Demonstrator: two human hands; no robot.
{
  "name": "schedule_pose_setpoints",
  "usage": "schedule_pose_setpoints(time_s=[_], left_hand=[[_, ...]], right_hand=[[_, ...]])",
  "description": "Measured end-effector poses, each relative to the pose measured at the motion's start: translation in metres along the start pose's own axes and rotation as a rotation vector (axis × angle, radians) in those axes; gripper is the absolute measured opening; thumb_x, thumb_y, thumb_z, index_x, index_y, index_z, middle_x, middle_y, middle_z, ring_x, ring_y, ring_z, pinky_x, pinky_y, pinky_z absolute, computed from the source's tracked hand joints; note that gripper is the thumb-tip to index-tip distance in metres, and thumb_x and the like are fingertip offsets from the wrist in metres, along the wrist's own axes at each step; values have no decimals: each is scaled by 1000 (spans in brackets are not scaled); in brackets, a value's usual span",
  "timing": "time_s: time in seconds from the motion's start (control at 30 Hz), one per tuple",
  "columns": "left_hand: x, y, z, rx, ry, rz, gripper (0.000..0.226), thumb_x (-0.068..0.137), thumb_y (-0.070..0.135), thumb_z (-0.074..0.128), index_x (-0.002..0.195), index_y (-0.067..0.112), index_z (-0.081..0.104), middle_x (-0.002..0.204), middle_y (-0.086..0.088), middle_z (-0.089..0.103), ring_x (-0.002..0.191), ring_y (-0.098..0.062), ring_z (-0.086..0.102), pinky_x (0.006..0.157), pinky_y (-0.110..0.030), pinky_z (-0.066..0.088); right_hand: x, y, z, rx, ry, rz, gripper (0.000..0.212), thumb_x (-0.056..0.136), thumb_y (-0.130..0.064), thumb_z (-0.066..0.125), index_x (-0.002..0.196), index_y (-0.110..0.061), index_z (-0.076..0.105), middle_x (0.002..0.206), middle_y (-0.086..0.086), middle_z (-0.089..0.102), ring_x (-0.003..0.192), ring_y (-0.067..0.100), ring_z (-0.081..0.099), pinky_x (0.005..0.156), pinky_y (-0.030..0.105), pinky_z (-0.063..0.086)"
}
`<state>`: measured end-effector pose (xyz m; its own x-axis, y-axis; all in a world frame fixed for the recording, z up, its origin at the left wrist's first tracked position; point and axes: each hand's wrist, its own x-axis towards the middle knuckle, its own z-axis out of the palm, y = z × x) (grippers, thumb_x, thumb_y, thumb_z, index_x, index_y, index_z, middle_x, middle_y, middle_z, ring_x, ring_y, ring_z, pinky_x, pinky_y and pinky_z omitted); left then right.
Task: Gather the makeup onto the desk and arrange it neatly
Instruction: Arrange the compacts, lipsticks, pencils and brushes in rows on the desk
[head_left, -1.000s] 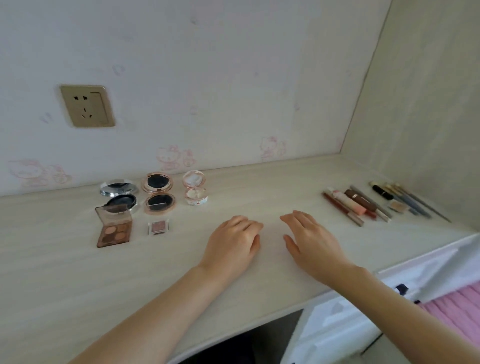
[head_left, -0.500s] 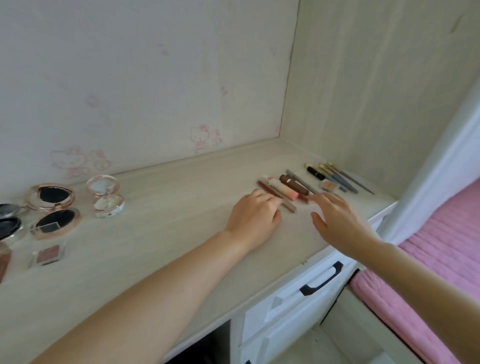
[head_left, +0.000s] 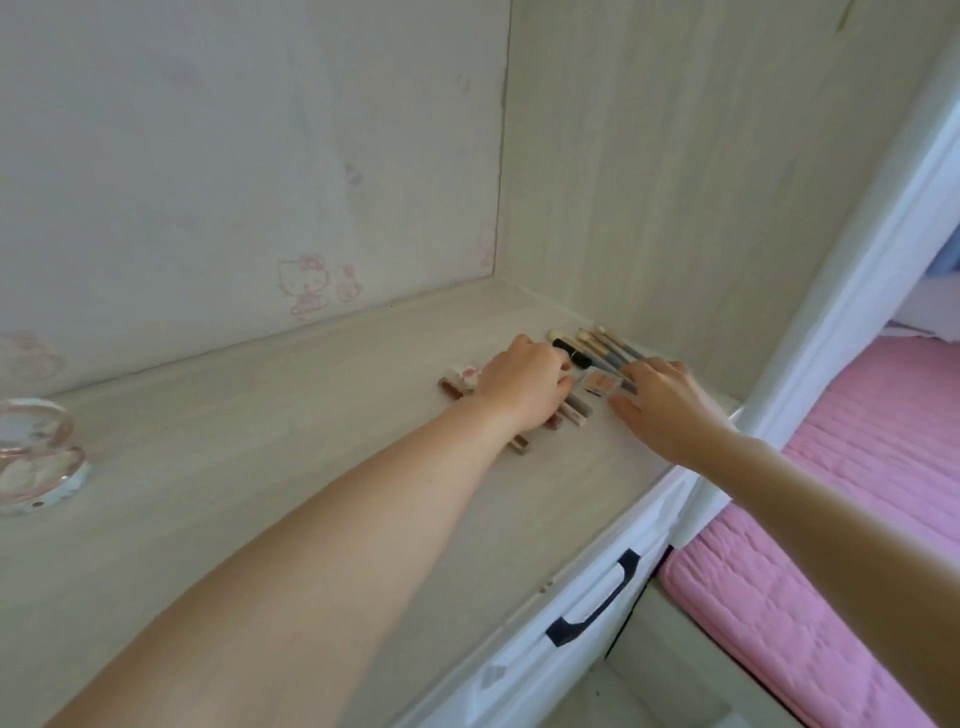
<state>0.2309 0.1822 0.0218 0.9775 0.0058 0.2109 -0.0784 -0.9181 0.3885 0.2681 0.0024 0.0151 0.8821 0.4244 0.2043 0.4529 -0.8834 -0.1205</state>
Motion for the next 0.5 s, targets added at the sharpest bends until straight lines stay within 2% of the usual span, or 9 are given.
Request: schedule_pose_setpoints(time_s=[0.13, 0.27, 0.37, 0.5], left_hand=[[13, 8, 11, 50, -19, -31, 30, 97, 38, 44, 88, 12, 57, 104, -15, 54, 104, -33, 52, 81, -41, 47], [22, 21, 16, 122, -47, -31, 39, 100, 37, 39, 104, 6, 63, 111, -15, 54, 114, -29, 42, 85, -45, 45], [29, 27, 20, 159, -72, -21, 28, 99, 27, 44, 106, 6, 61, 117, -15, 52, 117, -30, 40, 80, -39, 40], [34, 30, 26, 58, -69, -80, 26, 95, 24, 51, 113, 6, 59, 124, -18, 47, 119, -33, 45, 90, -39, 43]], right_hand=[[7, 1, 7, 0, -13, 45, 40, 97, -37, 43, 120, -7, 55, 123, 14, 53, 119, 36, 43, 99, 43, 41], [9, 3, 11, 13, -19, 48, 41, 96, -36, 44, 123, -8, 56, 129, 12, 51, 125, 35, 39, 103, 42, 38], [9, 4, 13, 65, -1, 59, 42, 95, -38, 48, 122, -7, 57, 130, 12, 51, 125, 35, 38, 104, 39, 37], [4, 2, 14, 132, 72, 62, 45, 93, -39, 53, 118, -3, 58, 128, 15, 53, 123, 35, 40, 100, 38, 38]])
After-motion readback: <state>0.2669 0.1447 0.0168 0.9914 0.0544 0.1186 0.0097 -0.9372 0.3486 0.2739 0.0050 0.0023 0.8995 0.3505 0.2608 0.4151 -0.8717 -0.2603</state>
